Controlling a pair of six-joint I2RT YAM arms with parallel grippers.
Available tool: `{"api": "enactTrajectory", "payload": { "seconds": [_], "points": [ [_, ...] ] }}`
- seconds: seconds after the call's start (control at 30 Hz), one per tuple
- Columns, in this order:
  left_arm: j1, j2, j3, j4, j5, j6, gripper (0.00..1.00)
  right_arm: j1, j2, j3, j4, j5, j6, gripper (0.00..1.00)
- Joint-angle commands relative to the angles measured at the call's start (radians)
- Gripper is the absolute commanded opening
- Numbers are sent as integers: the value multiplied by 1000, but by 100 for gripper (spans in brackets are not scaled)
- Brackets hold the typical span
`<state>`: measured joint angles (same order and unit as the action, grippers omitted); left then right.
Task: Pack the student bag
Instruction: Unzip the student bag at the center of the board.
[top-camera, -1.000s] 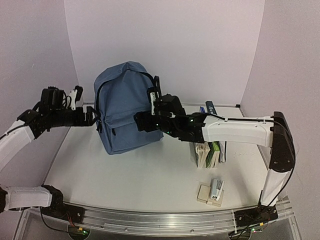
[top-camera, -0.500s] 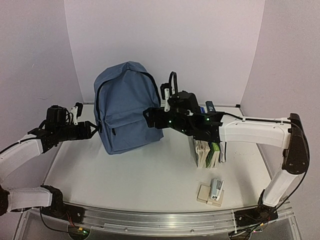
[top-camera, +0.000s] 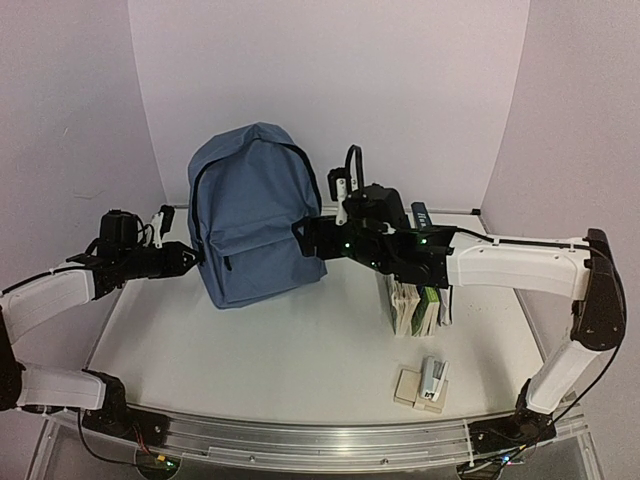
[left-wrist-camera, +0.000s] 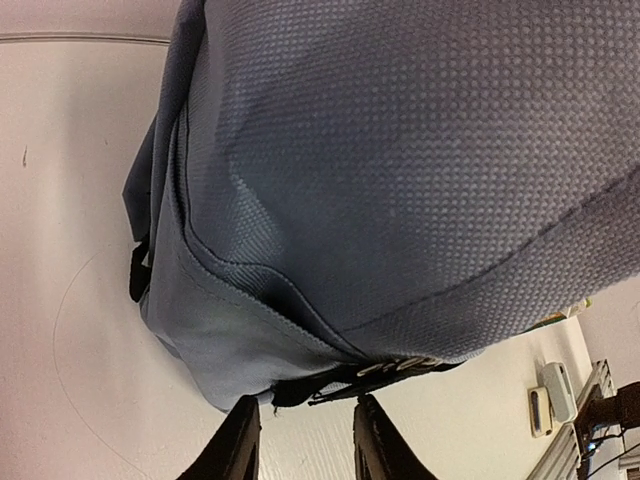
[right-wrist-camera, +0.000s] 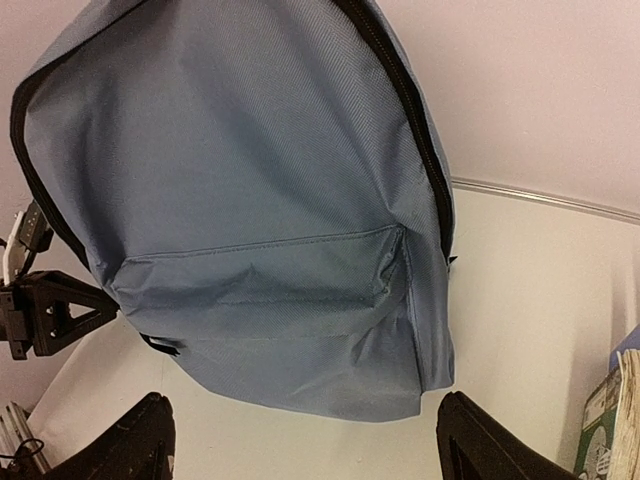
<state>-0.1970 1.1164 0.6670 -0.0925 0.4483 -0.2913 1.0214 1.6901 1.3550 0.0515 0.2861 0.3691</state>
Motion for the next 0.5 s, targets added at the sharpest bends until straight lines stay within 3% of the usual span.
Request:
{"api": "enactTrajectory", "payload": {
  "seconds": [0.0, 0.47],
  "points": [
    [5, -8, 29, 64, 47, -11, 33, -5, -46, -8, 22, 15, 7, 87],
    [5, -37, 14, 61, 87, -22, 37, -11, -50, -25, 22, 15, 14, 87]
  ]
}}
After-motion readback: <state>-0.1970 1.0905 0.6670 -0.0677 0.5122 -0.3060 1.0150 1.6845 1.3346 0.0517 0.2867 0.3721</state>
